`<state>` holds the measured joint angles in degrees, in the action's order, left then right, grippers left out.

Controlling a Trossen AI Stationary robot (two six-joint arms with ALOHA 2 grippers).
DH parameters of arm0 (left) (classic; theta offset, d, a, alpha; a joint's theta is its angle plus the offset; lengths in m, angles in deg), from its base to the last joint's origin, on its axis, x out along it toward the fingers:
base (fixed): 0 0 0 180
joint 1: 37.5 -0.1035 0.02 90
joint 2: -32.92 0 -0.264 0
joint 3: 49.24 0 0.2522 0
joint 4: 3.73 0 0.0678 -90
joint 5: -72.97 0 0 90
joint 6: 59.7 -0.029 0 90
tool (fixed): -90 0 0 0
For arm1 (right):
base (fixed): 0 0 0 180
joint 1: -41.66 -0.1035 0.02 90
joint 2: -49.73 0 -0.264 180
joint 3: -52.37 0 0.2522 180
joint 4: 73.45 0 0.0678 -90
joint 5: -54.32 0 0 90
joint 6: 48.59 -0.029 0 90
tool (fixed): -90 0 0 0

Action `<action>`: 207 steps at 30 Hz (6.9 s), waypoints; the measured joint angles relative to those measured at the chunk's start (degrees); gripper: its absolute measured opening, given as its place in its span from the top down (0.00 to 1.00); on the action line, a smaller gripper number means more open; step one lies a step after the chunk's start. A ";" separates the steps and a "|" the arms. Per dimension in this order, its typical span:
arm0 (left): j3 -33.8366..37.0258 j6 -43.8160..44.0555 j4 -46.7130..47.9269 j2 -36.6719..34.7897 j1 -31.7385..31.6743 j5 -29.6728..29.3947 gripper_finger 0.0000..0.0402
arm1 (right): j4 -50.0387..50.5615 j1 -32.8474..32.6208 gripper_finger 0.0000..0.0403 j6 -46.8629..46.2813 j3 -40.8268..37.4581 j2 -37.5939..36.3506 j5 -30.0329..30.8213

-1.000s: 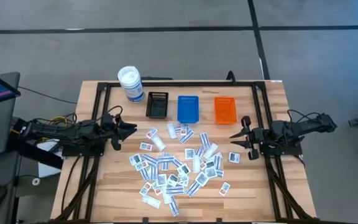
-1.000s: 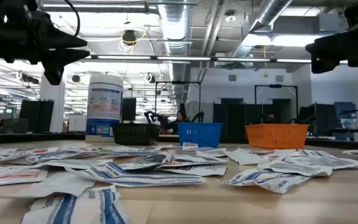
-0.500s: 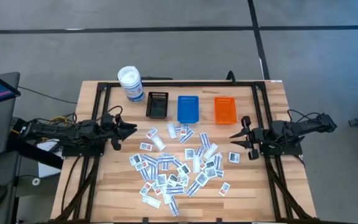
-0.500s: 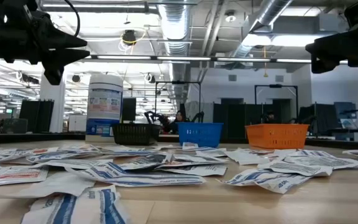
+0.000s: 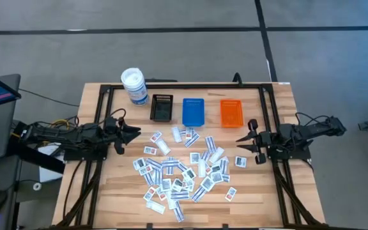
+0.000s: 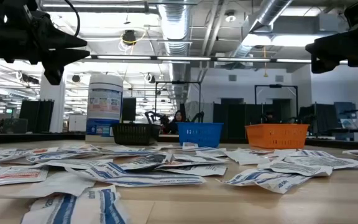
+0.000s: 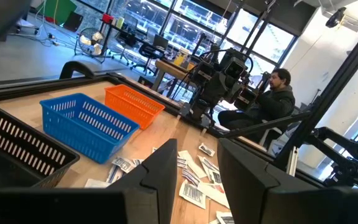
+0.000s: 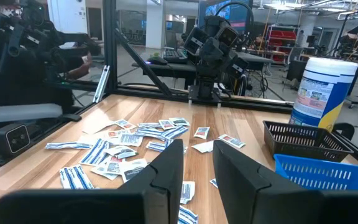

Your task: Pick & Place First Aid Supplies

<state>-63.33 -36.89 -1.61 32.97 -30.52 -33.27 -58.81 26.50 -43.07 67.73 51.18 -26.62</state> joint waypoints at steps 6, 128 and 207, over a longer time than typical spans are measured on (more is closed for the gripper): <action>0.01 -0.01 0.00 0.00 0.26 0.01 0.71 | 0.00 -0.02 0.80 -0.02 -0.02 -0.02 -0.02; -26.02 -3.03 25.07 63.43 -5.81 16.29 0.63 | -17.33 2.58 0.45 -8.61 -0.04 7.59 4.33; -21.97 -11.06 -7.23 66.03 -14.01 23.65 0.99 | -31.17 2.56 0.45 -7.06 0.04 17.27 5.01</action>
<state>-85.31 -47.96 -8.84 99.00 -44.53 -9.62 -89.98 29.06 -50.13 67.78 68.45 -21.62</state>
